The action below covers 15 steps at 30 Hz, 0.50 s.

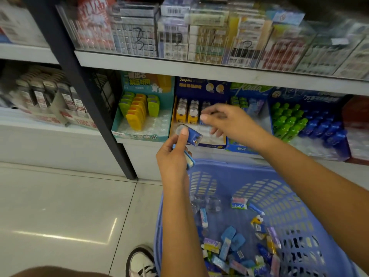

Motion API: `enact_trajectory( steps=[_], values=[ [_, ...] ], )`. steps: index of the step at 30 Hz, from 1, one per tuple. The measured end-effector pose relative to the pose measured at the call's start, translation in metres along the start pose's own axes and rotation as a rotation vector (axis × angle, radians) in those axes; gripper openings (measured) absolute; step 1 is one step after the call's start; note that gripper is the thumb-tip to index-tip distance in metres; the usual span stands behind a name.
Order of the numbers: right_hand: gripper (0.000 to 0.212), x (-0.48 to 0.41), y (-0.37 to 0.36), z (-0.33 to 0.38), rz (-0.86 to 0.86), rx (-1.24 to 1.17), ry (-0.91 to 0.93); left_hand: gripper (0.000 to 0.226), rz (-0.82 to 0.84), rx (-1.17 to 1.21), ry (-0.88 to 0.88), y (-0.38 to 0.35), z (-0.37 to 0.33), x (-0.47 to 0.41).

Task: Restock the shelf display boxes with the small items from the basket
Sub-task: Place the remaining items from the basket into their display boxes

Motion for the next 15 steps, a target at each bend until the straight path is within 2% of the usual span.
enact_trajectory(
  steps=[1, 3, 7, 10, 13, 15],
  values=[
    [0.03, 0.008, -0.002, 0.002, 0.067, -0.048, -0.018, 0.023, 0.017, -0.012, -0.012, -0.001, -0.002, 0.001],
    [0.043, 0.019, -0.007, 0.006, 0.136, 0.01, 0.01, 0.022, 0.066, -0.046, -0.027, -0.005, -0.006, 0.004],
    [0.039, 0.028, -0.005, 0.015, 0.104, 0.108, 0.089, 0.026, 0.13, -0.222, -0.124, -0.009, -0.01, 0.007],
    [0.047, 0.029, -0.004, 0.02, 0.123, 0.319, 0.122, 0.008, 0.225, -0.397, -0.217, -0.013, -0.016, 0.007],
    [0.035, 0.025, -0.002, 0.02, 0.119, 0.306, 0.177, 0.013, 0.207, -0.425, -0.226, -0.013, -0.017, 0.006],
    [0.025, 0.015, 0.008, 0.012, 0.013, 0.278, 0.156, 0.027, 0.134, -0.367, -0.181, -0.012, -0.012, 0.004]
  ],
)
Point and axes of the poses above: each hand's wrist, its own x-axis away from the middle knuckle, its own y-axis out of the back of the hand, z = x × y, the point moved 3 cm from there along -x, towards the middle knuckle, and after that the axes turned 8 degrees about z, right-handed, at the moved point
